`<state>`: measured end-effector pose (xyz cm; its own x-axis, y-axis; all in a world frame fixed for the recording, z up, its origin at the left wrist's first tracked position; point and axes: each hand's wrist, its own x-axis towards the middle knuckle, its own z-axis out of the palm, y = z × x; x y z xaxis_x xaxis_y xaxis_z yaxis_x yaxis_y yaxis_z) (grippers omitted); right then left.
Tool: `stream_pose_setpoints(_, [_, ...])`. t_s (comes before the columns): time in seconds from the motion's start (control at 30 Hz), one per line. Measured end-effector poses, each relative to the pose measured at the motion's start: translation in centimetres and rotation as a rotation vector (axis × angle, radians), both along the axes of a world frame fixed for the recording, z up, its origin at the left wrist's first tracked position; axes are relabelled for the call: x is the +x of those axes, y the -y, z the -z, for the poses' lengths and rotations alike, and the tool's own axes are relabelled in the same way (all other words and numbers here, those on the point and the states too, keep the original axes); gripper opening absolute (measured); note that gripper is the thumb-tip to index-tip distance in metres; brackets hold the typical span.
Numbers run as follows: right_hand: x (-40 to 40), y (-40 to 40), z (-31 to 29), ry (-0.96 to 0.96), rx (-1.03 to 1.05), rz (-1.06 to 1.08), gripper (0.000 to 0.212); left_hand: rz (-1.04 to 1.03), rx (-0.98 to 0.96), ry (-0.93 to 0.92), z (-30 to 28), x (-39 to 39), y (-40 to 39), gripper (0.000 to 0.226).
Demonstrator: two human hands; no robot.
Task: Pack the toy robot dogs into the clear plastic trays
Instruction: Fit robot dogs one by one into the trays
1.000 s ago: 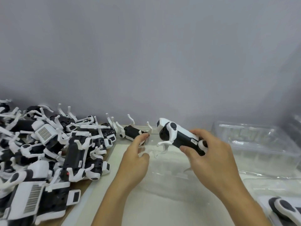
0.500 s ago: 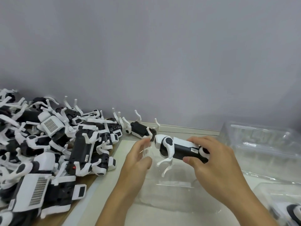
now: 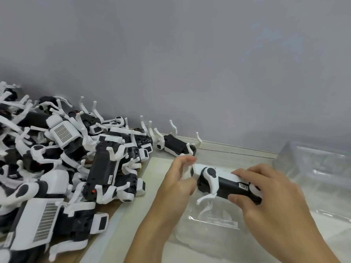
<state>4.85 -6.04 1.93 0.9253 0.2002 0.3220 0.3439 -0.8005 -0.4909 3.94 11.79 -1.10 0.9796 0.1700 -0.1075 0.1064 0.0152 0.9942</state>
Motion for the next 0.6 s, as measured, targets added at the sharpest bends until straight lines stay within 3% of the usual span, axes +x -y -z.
stream_pose_setpoints(0.23, [-0.1, -0.1, -0.4, -0.008, 0.017, -0.007, 0.052, -0.035, -0.107, 0.014, -0.4, 0.3, -0.3, 0.046])
stream_pose_setpoints(0.37, [0.0, 0.0, -0.1, -0.009, -0.002, -0.020, 0.032, -0.106, -0.003, 0.006, -0.8, 0.2, 0.3, 0.033])
stream_pose_setpoints(0.6, [-0.2, -0.1, -0.1, 0.001, -0.136, 0.014, 0.022, -0.153, 0.025, -0.024, -1.0, 0.2, 0.4, 0.016])
